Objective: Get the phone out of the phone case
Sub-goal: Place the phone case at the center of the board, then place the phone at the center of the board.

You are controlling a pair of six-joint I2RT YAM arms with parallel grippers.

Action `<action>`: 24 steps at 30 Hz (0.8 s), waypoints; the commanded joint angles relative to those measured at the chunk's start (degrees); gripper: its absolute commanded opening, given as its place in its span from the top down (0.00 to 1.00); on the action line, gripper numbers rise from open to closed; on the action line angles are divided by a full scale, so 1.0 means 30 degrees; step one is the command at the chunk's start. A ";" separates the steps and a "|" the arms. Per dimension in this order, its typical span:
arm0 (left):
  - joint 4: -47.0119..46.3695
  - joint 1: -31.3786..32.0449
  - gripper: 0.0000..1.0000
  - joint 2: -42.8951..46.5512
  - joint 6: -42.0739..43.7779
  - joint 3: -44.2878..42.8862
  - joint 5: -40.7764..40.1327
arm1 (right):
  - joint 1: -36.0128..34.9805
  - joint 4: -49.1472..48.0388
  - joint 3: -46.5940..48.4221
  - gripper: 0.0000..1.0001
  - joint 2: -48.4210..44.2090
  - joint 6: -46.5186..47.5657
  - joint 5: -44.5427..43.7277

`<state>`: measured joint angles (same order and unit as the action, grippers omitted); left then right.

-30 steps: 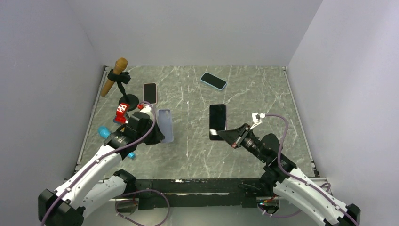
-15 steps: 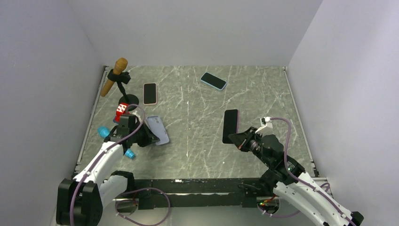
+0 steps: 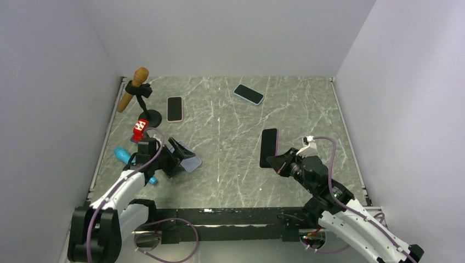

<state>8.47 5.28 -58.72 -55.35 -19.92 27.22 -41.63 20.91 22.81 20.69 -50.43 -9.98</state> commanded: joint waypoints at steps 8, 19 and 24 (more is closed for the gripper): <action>0.6232 -0.0085 0.01 0.6036 0.0501 -0.0501 -0.2146 | 0.0021 -0.3306 -0.0174 1.00 0.1307 -0.0443 0.0485; 0.4693 0.2991 0.01 0.5887 0.3886 -0.4800 -0.3021 | 0.0345 -0.5850 -0.3648 1.00 0.3472 -0.6854 -0.1785; 0.4267 0.7824 0.01 0.4096 0.4773 -0.8254 -0.6933 | 0.2253 -0.5541 -0.3782 1.00 0.3680 -0.8913 -0.5387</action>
<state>23.86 20.56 -43.40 -45.39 -36.64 16.19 -39.05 10.85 10.09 32.32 -69.25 -14.81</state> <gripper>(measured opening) 0.994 0.077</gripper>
